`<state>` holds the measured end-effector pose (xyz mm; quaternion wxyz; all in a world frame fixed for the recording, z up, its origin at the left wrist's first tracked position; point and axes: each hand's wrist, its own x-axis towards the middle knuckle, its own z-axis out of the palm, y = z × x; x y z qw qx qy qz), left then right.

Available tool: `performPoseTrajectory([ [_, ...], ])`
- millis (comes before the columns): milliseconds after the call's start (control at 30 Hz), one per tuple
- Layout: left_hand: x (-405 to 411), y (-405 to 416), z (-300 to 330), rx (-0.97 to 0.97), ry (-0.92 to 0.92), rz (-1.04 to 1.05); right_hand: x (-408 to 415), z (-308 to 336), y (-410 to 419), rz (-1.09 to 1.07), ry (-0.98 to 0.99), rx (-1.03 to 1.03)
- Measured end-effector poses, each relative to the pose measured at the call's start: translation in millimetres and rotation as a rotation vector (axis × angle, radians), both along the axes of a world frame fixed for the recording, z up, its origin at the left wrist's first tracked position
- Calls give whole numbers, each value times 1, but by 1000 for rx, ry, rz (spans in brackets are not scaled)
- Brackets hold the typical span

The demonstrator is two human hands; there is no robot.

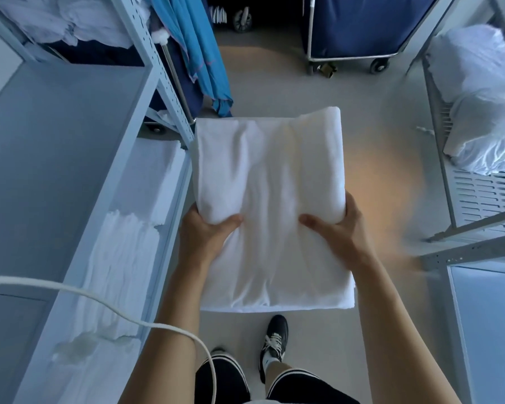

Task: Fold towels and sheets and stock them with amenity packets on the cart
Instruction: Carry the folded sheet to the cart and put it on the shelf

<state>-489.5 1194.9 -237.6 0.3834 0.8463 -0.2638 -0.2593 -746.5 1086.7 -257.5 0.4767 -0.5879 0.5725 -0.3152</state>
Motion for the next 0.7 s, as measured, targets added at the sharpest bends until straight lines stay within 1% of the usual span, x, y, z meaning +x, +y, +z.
performPoseTrajectory([
  [367,20,-97,-13,-18,0,-5,16,-8,-93,-27,2,-9],
  [533,50,-159,-23,-47,33,-28,42,-12,-150,-41,19,-30],
  [700,96,-227,-29,-58,71,-42,86,-12,-218,-43,54,-9],
])
